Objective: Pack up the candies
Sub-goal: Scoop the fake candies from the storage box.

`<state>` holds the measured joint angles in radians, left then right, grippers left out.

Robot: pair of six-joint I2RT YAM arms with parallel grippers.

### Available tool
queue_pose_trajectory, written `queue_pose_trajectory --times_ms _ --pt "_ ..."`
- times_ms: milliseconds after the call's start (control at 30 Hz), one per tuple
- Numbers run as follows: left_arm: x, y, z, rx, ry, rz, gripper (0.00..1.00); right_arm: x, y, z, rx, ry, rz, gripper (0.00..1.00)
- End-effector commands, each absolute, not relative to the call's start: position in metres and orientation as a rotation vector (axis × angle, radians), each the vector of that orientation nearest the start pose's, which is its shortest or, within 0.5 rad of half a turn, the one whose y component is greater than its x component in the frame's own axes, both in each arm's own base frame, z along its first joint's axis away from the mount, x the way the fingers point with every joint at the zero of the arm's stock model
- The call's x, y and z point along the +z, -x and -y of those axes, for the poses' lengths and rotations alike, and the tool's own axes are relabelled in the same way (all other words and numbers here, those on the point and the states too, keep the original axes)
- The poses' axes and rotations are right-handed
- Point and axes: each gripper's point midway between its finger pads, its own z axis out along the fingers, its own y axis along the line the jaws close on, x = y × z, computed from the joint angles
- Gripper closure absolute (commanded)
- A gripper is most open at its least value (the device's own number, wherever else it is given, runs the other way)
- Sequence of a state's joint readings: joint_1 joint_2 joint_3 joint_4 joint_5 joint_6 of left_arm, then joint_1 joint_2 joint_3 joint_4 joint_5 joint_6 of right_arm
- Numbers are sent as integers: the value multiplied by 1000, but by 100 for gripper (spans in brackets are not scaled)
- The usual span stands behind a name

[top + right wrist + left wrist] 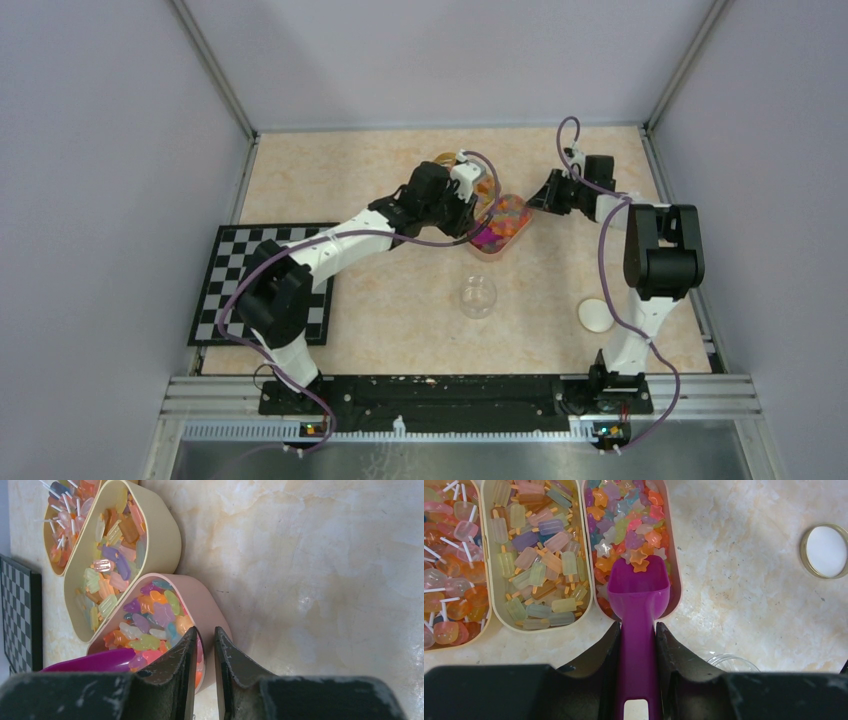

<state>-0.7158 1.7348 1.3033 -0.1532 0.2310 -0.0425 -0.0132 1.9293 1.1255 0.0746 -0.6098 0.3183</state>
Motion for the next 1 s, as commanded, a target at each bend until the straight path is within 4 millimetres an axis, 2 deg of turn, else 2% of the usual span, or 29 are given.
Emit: queue_pose_trajectory --times_ms 0,167,567,967 --pt "140 -334 356 -675 -854 -2076 100 59 -456 -107 846 -41 -2270 83" --pt "135 -331 355 -644 -855 -2056 100 59 -456 -108 852 -42 -2268 83" --pt "106 -326 343 -589 -807 -2098 100 59 -455 -110 872 -47 -2260 84" --pt "97 -320 337 -610 -779 -2050 100 59 -455 -110 873 -48 -2260 85"
